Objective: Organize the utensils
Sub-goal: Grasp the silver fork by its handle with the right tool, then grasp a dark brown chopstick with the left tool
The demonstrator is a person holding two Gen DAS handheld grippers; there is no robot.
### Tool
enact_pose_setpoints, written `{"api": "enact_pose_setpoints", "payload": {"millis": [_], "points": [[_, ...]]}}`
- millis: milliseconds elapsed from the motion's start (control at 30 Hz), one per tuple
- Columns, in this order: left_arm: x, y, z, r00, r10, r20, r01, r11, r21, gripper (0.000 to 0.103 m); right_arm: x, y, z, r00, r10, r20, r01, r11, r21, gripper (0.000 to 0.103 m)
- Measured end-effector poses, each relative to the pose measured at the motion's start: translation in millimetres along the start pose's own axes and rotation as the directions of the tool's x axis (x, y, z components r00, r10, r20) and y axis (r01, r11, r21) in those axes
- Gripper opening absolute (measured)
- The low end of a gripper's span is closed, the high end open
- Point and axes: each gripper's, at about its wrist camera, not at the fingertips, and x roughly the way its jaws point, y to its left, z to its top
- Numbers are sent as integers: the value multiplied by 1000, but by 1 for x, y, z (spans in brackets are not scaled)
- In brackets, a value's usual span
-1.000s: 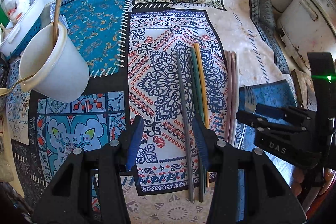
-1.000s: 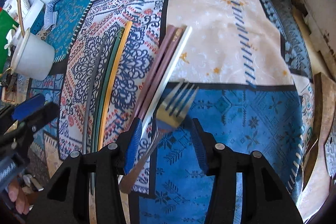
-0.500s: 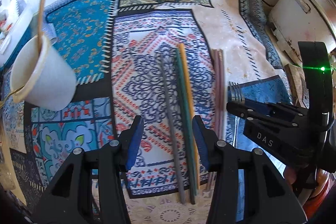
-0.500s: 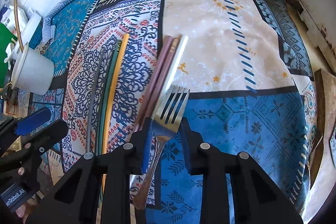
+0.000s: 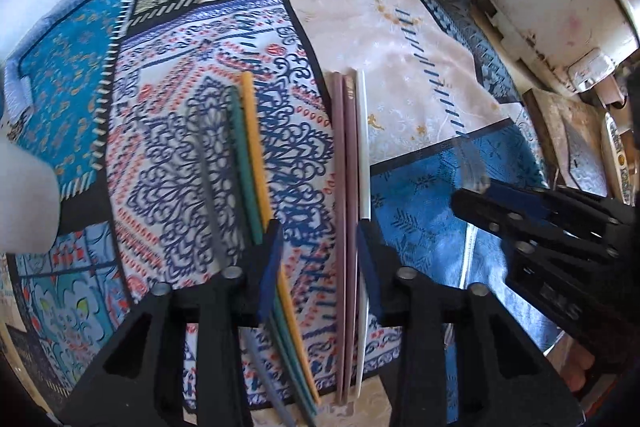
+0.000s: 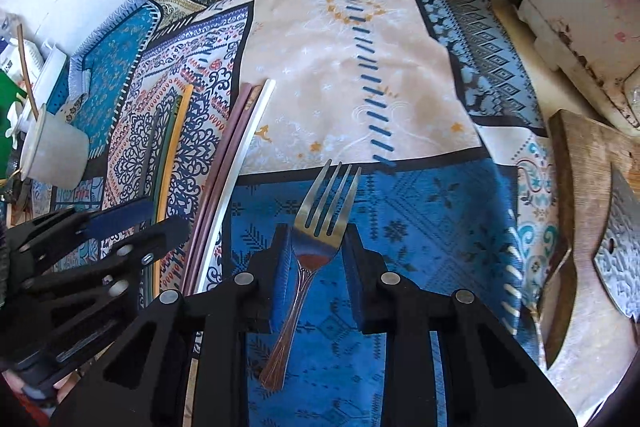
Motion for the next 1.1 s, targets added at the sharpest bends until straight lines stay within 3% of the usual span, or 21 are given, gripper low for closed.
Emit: {"api": "enact_pose_setpoints", "payload": {"millis": [167, 333, 567, 733, 800, 1000, 1100], "points": [[9, -6, 6, 999, 41, 8, -41, 999, 8, 26, -7, 1, 1, 1000, 18, 17, -17, 1000, -10, 23], [16, -2, 17, 999, 37, 11, -37, 999, -19, 24, -11, 3, 2, 999, 32, 24, -32, 999, -21, 23], [24, -17, 31, 992, 123, 34, -125, 990, 68, 21, -15, 3, 1, 999, 38, 36, -38, 999, -20, 24], [30, -23, 41, 991, 124, 50, -128, 988, 85, 17, -21, 1, -1, 998, 41, 51, -40, 999, -15, 23], [31, -26, 42, 992, 117, 48, -121, 987, 102, 4, -24, 1, -1, 997, 44, 60, -43, 999, -13, 23], [31, -17, 52, 998, 55, 16, -56, 996, 65, 4, -42, 3, -3, 993, 53, 108, -52, 999, -17, 23], [17, -9, 49, 999, 31, 38, -33, 998, 46, 4, -49, 5, -2, 990, 62, 125, -60, 998, -15, 23]]}}
